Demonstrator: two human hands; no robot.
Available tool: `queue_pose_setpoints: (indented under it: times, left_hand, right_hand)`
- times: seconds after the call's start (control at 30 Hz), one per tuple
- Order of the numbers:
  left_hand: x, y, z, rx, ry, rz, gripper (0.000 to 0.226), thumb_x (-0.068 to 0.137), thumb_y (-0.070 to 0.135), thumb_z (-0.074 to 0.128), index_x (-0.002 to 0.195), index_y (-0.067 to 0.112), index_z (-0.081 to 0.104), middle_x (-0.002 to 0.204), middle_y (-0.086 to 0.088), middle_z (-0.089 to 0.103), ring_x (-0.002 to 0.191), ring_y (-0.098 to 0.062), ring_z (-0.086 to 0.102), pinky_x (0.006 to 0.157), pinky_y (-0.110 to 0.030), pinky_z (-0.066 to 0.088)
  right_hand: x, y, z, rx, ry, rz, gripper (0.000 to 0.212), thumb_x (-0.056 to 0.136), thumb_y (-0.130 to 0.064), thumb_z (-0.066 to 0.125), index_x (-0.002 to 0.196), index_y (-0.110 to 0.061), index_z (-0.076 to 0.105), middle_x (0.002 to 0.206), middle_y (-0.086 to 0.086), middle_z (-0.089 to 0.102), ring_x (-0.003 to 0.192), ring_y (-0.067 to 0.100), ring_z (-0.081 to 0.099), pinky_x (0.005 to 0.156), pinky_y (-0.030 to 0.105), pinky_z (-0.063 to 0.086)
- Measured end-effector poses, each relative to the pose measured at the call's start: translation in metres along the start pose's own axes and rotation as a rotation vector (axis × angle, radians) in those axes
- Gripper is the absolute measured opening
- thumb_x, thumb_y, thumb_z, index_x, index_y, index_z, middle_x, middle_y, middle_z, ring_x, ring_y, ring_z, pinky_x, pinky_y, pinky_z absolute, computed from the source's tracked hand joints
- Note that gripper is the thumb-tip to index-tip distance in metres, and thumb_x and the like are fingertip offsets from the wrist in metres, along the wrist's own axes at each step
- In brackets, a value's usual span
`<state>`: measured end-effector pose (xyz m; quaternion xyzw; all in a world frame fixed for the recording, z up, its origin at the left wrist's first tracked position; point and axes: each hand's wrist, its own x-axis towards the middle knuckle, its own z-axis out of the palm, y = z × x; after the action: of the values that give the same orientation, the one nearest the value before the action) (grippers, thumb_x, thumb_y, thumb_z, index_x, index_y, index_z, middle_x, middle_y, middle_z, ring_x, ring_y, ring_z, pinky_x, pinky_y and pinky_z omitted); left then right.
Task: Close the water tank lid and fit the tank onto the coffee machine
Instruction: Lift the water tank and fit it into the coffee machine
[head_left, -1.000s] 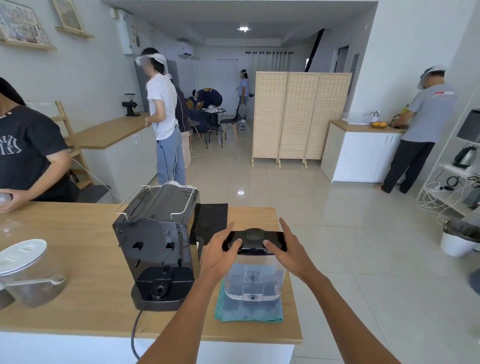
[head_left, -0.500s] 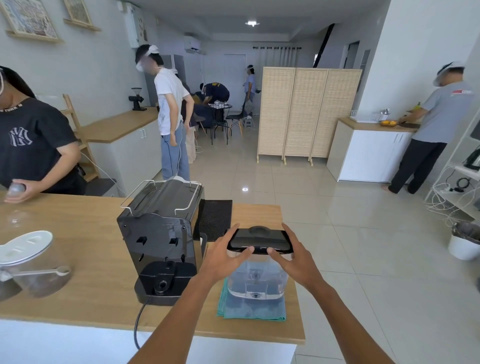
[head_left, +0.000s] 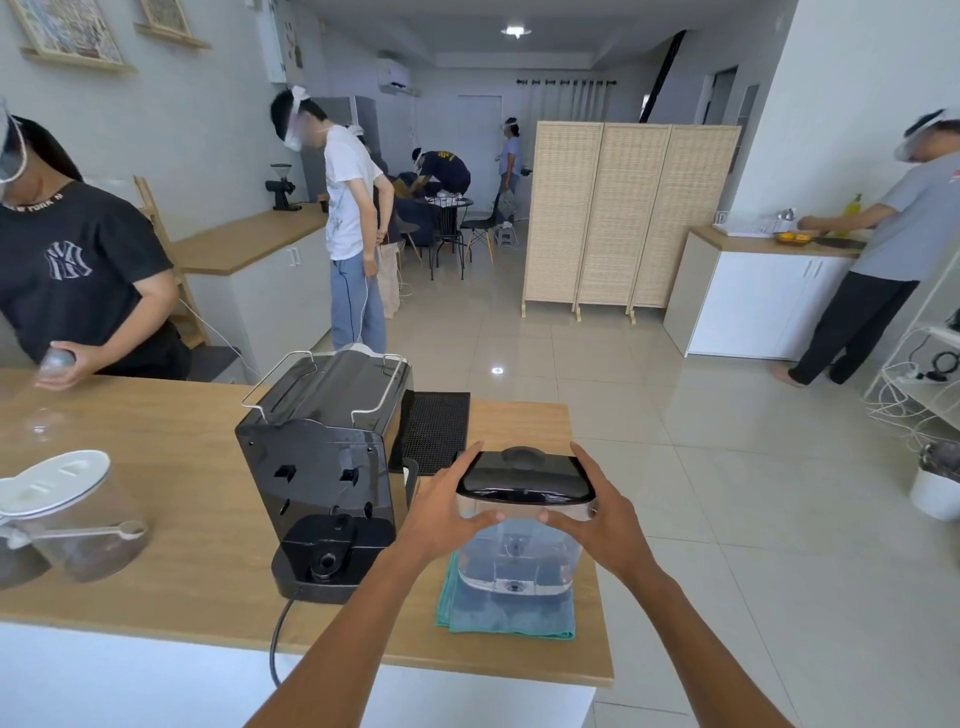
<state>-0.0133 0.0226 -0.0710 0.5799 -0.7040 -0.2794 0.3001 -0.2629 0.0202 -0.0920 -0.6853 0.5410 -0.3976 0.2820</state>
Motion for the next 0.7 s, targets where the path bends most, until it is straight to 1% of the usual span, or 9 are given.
queue_pose_setpoints:
  times: [0.1,0.27,0.33,0.4,0.47,0.5,0.57,0.6,0.7]
  left_hand:
    - [-0.002,0.0,0.001,-0.015,0.024,0.01,0.102,0.076,0.054,0.08,0.157,0.046,0.021,0.158,0.013,0.042,0.139,-0.023,0.046,0.11,-0.05,0.044]
    - [-0.011,0.0,0.001,-0.024,0.122,0.019,0.102,0.073,0.058,0.081,0.156,0.047,0.024,0.151,0.012,0.052,0.12,-0.043,0.056,0.097,-0.049,0.052]
    - [-0.018,0.0,-0.005,-0.061,0.174,0.015,0.1,0.071,0.061,0.08,0.155,0.049,0.026,0.138,0.001,0.064,0.113,-0.036,0.06,0.092,-0.045,0.054]
    - [-0.026,0.002,-0.015,-0.093,0.2,0.033,0.099,0.067,0.068,0.077,0.151,0.057,0.027,0.113,0.002,0.072,0.089,-0.015,0.065,0.069,-0.028,0.053]
    - [-0.034,0.003,-0.025,-0.09,0.213,0.053,0.1,0.062,0.077,0.07,0.149,0.063,0.023,0.086,0.007,0.068,0.057,-0.005,0.052,0.05,-0.018,0.041]
    - [-0.038,0.001,-0.03,-0.092,0.221,0.048,0.104,0.06,0.079,0.069,0.15,0.061,0.022,0.084,0.005,0.069,0.052,-0.004,0.045,0.047,-0.019,0.037]
    - [-0.045,-0.004,-0.041,-0.113,0.236,0.037,0.112,0.057,0.079,0.07,0.155,0.055,0.02,0.088,0.008,0.067,0.059,0.001,0.04,0.052,-0.016,0.035]
    - [-0.049,-0.007,-0.047,-0.125,0.235,0.033,0.114,0.057,0.078,0.07,0.156,0.052,0.02,0.094,0.01,0.062,0.072,0.003,0.042,0.061,-0.014,0.037]
    - [-0.061,-0.017,-0.064,-0.159,0.234,0.021,0.118,0.055,0.08,0.07,0.157,0.045,0.024,0.101,0.006,0.058,0.093,-0.011,0.049,0.08,-0.025,0.041]
  right_hand:
    - [-0.002,-0.002,0.0,0.027,0.026,-0.006,0.108,0.061,-0.073,0.077,0.153,-0.053,0.023,0.129,-0.029,0.055,0.115,0.003,0.059,0.091,0.017,0.052]
    - [-0.006,-0.014,-0.001,0.045,0.054,-0.044,0.109,0.063,-0.073,0.077,0.154,-0.051,0.022,0.125,-0.038,0.057,0.1,0.0,0.063,0.081,0.013,0.052]
    - [-0.008,-0.024,0.0,0.051,0.073,-0.07,0.105,0.063,-0.076,0.075,0.152,-0.057,0.021,0.117,-0.046,0.057,0.084,-0.002,0.062,0.071,0.012,0.051]
    - [-0.011,-0.034,0.001,0.039,0.086,-0.092,0.102,0.063,-0.08,0.071,0.149,-0.063,0.019,0.116,-0.049,0.053,0.074,-0.002,0.06,0.066,0.013,0.051]
    - [-0.015,-0.043,0.004,0.017,0.105,-0.092,0.103,0.061,-0.084,0.068,0.149,-0.064,0.018,0.11,-0.045,0.057,0.07,0.008,0.059,0.064,0.018,0.054]
    - [-0.017,-0.048,0.006,0.009,0.111,-0.093,0.105,0.06,-0.085,0.068,0.15,-0.062,0.018,0.106,-0.041,0.059,0.069,0.014,0.058,0.064,0.021,0.055]
    - [-0.02,-0.058,0.013,0.001,0.11,-0.104,0.107,0.058,-0.085,0.069,0.151,-0.06,0.021,0.108,-0.037,0.059,0.074,0.016,0.059,0.068,0.025,0.056]
    - [-0.021,-0.063,0.017,0.01,0.105,-0.11,0.108,0.058,-0.083,0.071,0.151,-0.059,0.023,0.113,-0.035,0.059,0.079,0.016,0.06,0.071,0.026,0.056]
    - [-0.024,-0.079,0.031,0.035,0.079,-0.133,0.107,0.06,-0.067,0.082,0.152,-0.052,0.03,0.122,-0.035,0.057,0.096,0.014,0.063,0.081,0.03,0.058]
